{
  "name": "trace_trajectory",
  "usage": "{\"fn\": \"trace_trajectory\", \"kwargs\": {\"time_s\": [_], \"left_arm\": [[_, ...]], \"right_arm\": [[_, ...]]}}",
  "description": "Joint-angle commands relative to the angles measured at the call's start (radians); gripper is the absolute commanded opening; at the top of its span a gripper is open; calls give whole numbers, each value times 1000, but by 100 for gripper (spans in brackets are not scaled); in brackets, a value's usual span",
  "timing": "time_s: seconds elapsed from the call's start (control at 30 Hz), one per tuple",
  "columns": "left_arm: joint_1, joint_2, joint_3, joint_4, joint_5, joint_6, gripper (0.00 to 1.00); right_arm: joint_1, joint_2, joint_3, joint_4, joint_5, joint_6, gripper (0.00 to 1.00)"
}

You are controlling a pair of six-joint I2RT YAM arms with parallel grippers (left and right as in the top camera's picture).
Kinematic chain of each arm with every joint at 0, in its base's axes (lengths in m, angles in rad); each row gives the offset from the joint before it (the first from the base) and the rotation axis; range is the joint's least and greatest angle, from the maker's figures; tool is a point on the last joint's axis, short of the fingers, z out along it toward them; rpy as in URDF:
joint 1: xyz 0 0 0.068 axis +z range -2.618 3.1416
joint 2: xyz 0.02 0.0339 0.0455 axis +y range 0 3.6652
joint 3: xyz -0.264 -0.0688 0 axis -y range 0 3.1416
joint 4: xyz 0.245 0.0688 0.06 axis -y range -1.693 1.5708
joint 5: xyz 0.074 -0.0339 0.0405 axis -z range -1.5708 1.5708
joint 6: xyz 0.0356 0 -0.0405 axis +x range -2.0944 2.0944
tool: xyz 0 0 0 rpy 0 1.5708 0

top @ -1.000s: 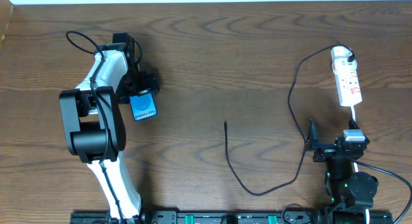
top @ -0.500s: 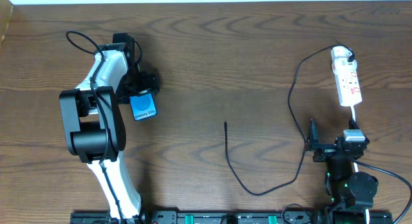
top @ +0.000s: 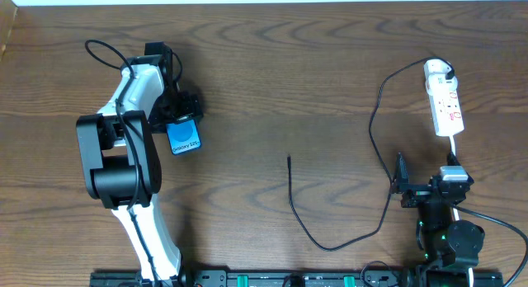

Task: Plug charger to phone and switch on socket
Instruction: 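Lower the left gripper and close it on the phone's long edges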

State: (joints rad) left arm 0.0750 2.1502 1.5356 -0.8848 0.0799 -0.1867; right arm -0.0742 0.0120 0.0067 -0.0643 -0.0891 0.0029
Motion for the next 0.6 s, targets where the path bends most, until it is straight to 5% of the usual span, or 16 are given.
{"fn": "trace_trajectory", "kwargs": {"time_s": [0.0,0.57], "left_arm": [[-3,34,-41,-2,-9,-9,89],[-3,34,-43,-2,-9,-9,87]], "right_arm": [[5,-7,-1,-5,5,-12,99],[5,-7,-1,-5,5,-11,99]]}}
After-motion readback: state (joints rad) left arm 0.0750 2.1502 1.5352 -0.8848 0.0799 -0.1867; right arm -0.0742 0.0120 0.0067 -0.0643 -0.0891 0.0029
